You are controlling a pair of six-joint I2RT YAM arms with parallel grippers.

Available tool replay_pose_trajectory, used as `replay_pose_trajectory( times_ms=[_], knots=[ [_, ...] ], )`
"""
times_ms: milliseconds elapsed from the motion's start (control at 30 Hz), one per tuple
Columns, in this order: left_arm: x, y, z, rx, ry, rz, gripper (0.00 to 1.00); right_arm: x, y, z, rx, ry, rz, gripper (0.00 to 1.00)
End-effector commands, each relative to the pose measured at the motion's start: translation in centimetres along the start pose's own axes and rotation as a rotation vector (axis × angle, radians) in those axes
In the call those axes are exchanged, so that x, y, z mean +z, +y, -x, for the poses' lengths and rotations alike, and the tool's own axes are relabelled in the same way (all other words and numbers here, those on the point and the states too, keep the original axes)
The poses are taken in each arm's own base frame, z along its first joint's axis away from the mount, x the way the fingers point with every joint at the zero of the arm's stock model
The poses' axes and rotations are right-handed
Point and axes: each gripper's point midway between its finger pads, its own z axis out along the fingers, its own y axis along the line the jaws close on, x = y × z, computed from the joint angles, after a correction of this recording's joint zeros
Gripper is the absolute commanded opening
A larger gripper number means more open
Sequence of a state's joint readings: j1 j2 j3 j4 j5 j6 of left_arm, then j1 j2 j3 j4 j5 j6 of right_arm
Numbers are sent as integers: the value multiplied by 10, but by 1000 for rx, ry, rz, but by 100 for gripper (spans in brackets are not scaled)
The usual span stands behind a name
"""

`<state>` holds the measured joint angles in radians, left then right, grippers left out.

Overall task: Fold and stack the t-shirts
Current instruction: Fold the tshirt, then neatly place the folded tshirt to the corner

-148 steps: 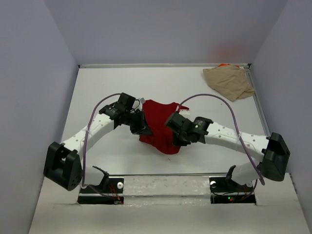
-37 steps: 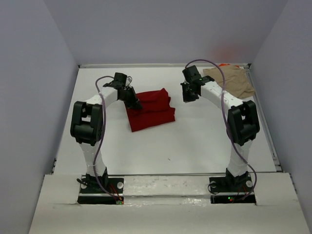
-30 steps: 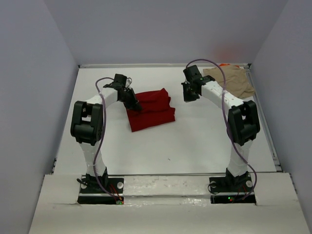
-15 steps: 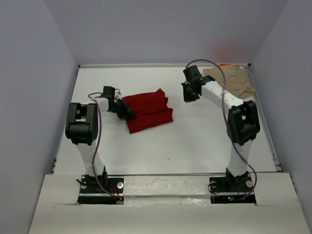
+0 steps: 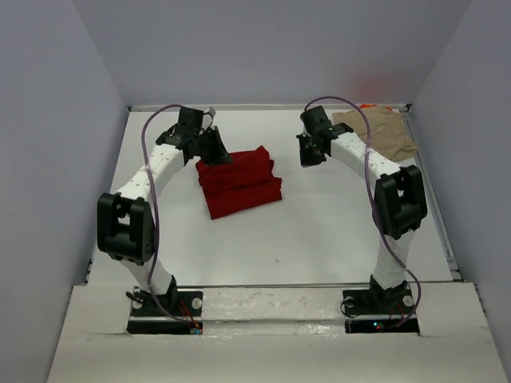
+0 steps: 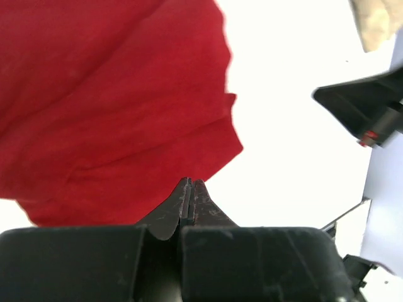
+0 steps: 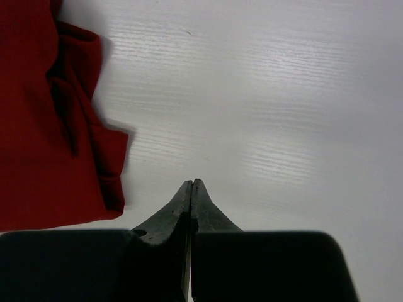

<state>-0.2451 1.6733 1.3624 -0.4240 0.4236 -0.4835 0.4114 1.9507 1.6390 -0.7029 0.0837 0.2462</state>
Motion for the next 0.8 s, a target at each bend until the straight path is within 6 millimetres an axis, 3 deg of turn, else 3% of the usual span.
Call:
replay_pose_trajectory(
  times_ms=[0, 267, 533, 667, 767],
  knots=[
    [-20, -16, 9, 114, -48, 6, 0, -22, 4, 20, -2, -71, 36, 0],
    [-4, -9, 3, 70, 1, 22, 0, -12, 30, 22, -32, -42, 176, 0],
    [-2, -15, 1, 72, 17, -6, 0, 21, 36, 20, -19, 14, 179, 0],
    [1, -28, 0, 95, 34, -60, 0, 29, 51, 12, 2, 58, 261, 0],
    [18, -40, 1, 118, 57, -101, 0, 27, 52, 14, 9, 46, 266, 0]
  ],
)
